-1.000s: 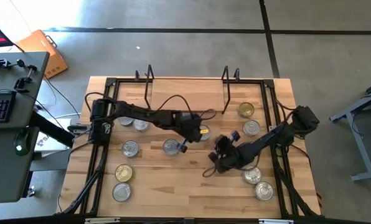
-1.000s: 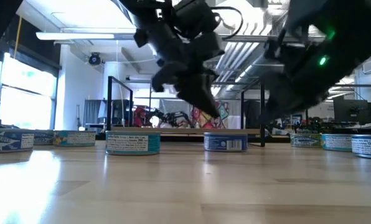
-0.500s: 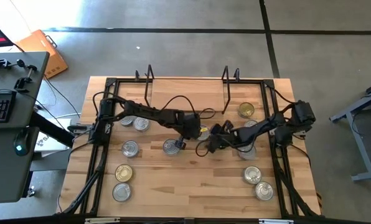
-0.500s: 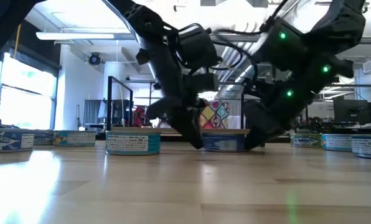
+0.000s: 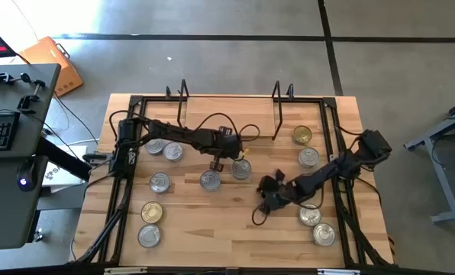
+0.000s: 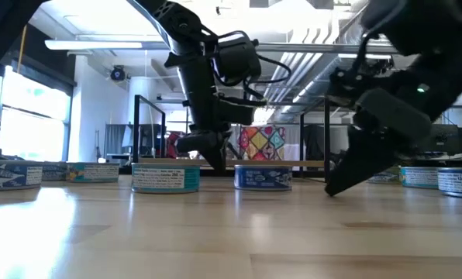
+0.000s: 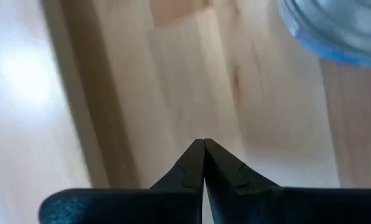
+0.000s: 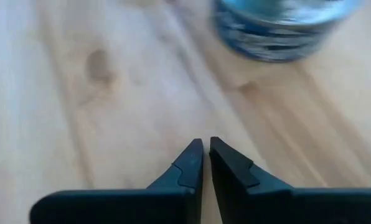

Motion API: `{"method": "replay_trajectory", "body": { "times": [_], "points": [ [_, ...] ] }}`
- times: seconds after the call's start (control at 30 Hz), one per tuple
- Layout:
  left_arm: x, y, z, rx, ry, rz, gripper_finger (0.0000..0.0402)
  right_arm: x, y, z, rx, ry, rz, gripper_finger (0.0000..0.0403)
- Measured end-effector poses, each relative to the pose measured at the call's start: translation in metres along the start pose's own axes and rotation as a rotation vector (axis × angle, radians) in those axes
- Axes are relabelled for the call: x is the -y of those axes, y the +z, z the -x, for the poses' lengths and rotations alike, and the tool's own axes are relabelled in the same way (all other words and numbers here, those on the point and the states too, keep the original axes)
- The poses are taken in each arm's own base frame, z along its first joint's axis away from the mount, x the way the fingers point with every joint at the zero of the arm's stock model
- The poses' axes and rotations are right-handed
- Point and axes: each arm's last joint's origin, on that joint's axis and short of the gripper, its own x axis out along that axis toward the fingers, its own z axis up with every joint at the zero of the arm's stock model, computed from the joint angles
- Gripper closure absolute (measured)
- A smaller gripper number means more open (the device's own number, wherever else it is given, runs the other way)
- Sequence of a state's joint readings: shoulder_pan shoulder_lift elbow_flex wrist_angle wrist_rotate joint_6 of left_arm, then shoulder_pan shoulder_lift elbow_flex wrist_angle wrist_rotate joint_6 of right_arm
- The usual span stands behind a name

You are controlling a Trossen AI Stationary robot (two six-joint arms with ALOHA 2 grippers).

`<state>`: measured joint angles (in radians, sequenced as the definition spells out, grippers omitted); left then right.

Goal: Stack canned seafood by type on shelf
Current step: Put the blue tuna can on the shelf

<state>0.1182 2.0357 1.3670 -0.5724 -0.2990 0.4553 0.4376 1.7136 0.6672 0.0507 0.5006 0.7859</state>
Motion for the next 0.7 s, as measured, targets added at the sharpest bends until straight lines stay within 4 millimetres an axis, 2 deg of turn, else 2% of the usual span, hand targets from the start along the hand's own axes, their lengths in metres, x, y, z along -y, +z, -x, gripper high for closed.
{"method": "replay_trajectory", "body": {
  "times": [0.17, 0.3, 0.5, 0.7],
  "points": [
    [0.009, 0.000, -0.001, 0.097, -0.256, 0.006, 0.0401, 0.015, 0.005, -0.004, 0.085, -0.170, -0.125, 0.0382],
    [0.018, -0.003, -0.003, 0.120, -0.348, 0.005, 0.0401, 0.031, 0.019, -0.014, 0.100, -0.219, -0.154, 0.0382],
    [0.022, -0.006, -0.011, 0.194, -0.337, 0.039, 0.0401, 0.050, 0.041, -0.027, 0.082, -0.187, -0.110, 0.0382],
    [0.011, 0.001, -0.016, 0.306, -0.287, 0.110, 0.0402, 0.052, 0.042, -0.030, -0.010, -0.069, -0.094, 0.0382]
  ]
}}
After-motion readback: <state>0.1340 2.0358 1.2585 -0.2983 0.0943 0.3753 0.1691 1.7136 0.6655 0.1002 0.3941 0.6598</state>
